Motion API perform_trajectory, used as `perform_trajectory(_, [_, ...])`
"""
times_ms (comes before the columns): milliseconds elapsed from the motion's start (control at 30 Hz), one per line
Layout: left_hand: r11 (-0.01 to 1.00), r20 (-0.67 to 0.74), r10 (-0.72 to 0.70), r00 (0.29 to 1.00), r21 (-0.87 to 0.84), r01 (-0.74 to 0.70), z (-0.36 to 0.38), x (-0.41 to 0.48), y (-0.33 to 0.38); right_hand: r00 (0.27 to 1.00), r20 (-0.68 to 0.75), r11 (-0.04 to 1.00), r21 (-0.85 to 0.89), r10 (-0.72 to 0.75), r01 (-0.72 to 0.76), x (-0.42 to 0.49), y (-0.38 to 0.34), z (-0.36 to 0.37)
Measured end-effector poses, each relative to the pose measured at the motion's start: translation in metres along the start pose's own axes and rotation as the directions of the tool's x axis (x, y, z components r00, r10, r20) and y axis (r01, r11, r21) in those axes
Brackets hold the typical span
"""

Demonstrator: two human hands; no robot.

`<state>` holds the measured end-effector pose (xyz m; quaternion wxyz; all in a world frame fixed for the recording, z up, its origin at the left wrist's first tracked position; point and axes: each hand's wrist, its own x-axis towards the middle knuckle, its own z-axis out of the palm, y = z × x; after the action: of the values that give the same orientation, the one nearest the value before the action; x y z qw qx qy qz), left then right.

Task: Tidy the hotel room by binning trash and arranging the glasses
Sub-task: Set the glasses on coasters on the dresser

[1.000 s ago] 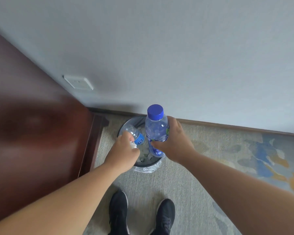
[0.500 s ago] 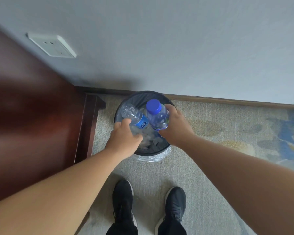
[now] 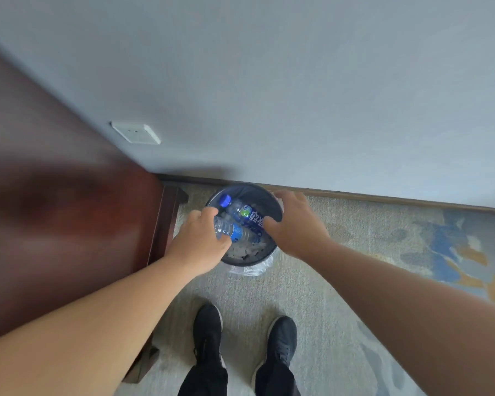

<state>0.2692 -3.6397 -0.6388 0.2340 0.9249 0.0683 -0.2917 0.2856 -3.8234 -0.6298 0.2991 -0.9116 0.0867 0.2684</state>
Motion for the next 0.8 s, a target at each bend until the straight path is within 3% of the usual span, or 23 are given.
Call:
perform_trajectory(100, [0.994,-0.046,0.095,0.994,0.053,-0.093,-0.036,-0.039,0.035,0.995,-0.044,0.996,-0.012,-0.089,0.089,-0.042,-0.030,-0.052])
perform_trajectory(433, [0.975,-0.209,0.218,0.954,0.094,-0.202,-0.152,-0.160,0.124,0.958,-0.127,0.966,-0.062,-0.256,0.250,-0.169,-0.109,-0.177])
perform_trajectory(800, [0.926,-0.301,0.367,0.880,0.213,-0.313,-0.229,-0.277,0.141,0.917,-0.263,0.953,-0.121,-0.300,0.278,-0.303,-0.163,-0.222])
